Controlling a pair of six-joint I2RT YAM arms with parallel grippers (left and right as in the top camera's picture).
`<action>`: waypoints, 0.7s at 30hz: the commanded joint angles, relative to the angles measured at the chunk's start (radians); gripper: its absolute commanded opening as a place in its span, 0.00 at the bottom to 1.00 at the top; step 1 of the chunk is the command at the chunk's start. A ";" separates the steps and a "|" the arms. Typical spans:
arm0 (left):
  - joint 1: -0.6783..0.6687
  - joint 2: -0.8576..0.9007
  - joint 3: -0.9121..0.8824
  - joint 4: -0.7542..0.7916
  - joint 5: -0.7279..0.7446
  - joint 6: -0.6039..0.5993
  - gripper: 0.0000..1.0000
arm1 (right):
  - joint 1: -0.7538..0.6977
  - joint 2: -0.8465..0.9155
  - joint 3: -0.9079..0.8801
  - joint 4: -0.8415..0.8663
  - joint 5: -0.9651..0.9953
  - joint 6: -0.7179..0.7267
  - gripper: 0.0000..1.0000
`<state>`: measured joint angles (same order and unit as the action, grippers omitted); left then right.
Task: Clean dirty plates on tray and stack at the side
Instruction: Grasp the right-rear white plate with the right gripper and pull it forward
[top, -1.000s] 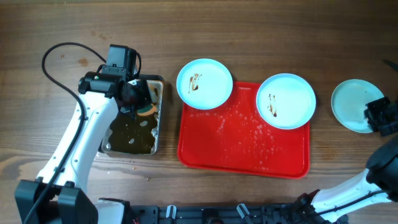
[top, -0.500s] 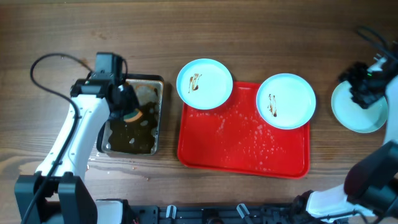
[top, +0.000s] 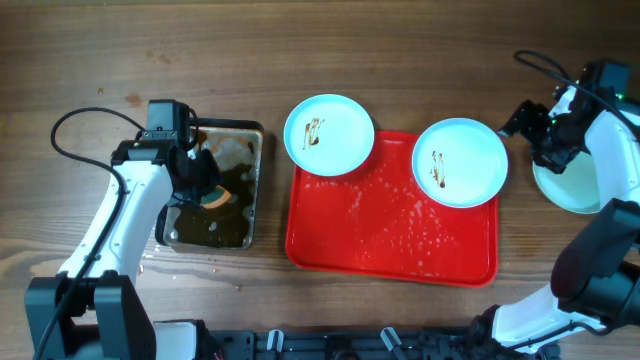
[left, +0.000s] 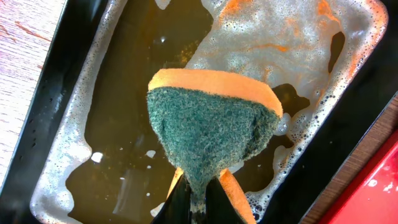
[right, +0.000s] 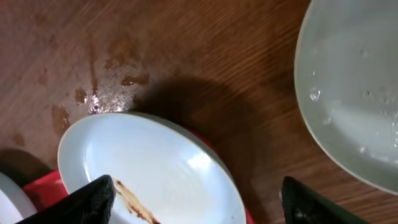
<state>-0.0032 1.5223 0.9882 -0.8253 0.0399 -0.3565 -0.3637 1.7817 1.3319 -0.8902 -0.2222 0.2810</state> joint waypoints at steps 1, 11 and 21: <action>0.001 0.006 -0.003 0.000 0.024 0.012 0.04 | 0.003 0.072 0.001 0.012 0.003 -0.049 0.87; 0.001 0.006 -0.003 -0.017 0.050 0.012 0.04 | 0.017 0.227 0.001 0.072 -0.114 -0.043 0.54; 0.001 0.006 -0.003 -0.019 0.050 0.012 0.04 | 0.084 0.227 0.001 0.067 -0.085 -0.018 0.04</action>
<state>-0.0032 1.5223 0.9882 -0.8448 0.0776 -0.3565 -0.2947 1.9945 1.3357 -0.8177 -0.3401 0.2443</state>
